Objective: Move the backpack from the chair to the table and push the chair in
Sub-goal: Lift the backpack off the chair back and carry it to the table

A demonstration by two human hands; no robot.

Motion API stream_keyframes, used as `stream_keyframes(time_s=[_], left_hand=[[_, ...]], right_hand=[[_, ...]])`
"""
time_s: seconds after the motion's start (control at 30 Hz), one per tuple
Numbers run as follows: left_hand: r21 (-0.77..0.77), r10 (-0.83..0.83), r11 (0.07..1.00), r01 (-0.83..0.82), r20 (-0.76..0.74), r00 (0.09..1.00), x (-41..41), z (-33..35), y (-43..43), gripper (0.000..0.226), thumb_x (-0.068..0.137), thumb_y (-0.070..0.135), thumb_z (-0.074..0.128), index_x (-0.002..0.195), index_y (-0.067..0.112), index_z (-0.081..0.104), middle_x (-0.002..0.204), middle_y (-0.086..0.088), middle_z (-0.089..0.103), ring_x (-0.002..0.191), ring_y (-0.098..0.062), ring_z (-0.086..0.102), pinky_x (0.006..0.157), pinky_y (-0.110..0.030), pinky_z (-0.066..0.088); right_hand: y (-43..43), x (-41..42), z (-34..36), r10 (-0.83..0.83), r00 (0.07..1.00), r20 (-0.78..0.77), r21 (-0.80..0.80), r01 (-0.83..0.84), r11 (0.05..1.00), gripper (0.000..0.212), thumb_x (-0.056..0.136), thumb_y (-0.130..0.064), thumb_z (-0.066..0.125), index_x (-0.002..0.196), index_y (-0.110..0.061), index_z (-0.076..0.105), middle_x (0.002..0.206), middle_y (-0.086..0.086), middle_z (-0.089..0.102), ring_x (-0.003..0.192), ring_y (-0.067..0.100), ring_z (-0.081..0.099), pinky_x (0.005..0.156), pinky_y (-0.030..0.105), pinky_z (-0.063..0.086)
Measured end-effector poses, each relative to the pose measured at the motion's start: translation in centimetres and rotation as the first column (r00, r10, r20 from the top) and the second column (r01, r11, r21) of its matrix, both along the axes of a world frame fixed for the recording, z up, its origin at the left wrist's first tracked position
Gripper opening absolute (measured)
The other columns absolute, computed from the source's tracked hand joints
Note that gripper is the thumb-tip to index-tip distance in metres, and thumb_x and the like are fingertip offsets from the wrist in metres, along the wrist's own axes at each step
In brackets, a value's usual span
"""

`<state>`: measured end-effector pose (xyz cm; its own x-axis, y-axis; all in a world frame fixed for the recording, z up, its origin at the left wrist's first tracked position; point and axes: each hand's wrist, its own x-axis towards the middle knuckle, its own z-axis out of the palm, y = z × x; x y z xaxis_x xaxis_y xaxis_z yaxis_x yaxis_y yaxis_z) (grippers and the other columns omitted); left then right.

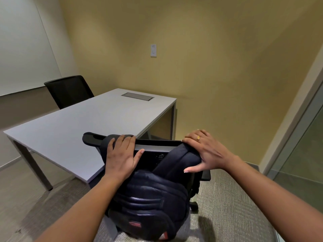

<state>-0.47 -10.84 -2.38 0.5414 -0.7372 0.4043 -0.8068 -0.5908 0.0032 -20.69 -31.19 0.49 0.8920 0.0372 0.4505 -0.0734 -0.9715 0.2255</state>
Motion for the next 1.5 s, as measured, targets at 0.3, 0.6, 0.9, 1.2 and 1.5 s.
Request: stream_keyframes(time_s=[0.3,0.6,0.9,1.2,1.5], left_hand=[[0.01,-0.072,0.997,0.072,0.002,0.997,0.6,-0.4,0.4,0.078,0.094,0.055,0.001,0.11,0.009,0.061,0.109,-0.01,0.065,0.11,-0.031,0.055,0.095,-0.049,0.033],[0.252,-0.609,0.773,0.583,0.036,0.792,7.4,3.0,3.8,0.081,0.08,0.076,0.028,0.138,0.019,0.038,0.14,-0.001,0.046,0.132,-0.019,0.036,0.106,-0.037,0.027],[0.686,-0.72,0.476,0.55,-0.056,0.692,12.6,8.2,2.8,0.098,0.068,0.041,0.078,0.144,0.028,0.019,0.153,0.005,0.023,0.139,-0.016,0.018,0.111,-0.041,0.019],[0.636,-0.823,0.414,0.651,-0.044,0.566,15.1,8.1,1.4,0.077,0.07,0.038,0.076,0.134,0.022,0.036,0.141,0.0,0.041,0.116,-0.023,0.045,0.091,-0.039,0.043],[0.691,-0.885,0.369,0.622,0.057,0.463,15.8,9.4,1.5,0.081,0.06,0.067,0.07,0.123,0.023,0.042,0.123,0.004,0.052,0.098,-0.02,0.053,0.075,-0.034,0.044]], right_hand=[[2.9,-0.3,-1.2,-0.027,0.989,-0.143,-0.024,0.024,0.999,0.096,0.068,-0.083,0.044,0.135,-0.016,0.04,0.13,0.003,0.052,0.124,0.021,0.044,0.106,0.05,0.028],[3.4,0.7,-1.9,0.007,0.999,-0.037,-0.094,-0.011,0.995,0.092,0.069,-0.079,0.05,0.124,-0.006,0.051,0.109,0.01,0.059,0.105,0.024,0.053,0.105,0.047,0.025],[4.9,1.2,-2.0,0.003,0.999,0.038,-0.144,0.002,0.99,0.086,0.069,-0.076,0.053,0.116,-0.003,0.057,0.1,0.01,0.061,0.094,0.023,0.054,0.099,0.041,0.03],[7.0,1.0,-2.3,-0.054,0.994,0.098,-0.18,0.071,0.981,0.081,0.07,-0.074,0.056,0.109,-0.003,0.058,0.092,0.011,0.063,0.083,0.029,0.06,0.084,0.037,0.038],[9.0,1.0,-2.3,-0.106,0.988,0.11,-0.197,0.126,0.972,0.084,0.07,-0.075,0.054,0.107,0.0,0.062,0.091,0.013,0.064,0.081,0.028,0.06,0.082,0.034,0.038]])
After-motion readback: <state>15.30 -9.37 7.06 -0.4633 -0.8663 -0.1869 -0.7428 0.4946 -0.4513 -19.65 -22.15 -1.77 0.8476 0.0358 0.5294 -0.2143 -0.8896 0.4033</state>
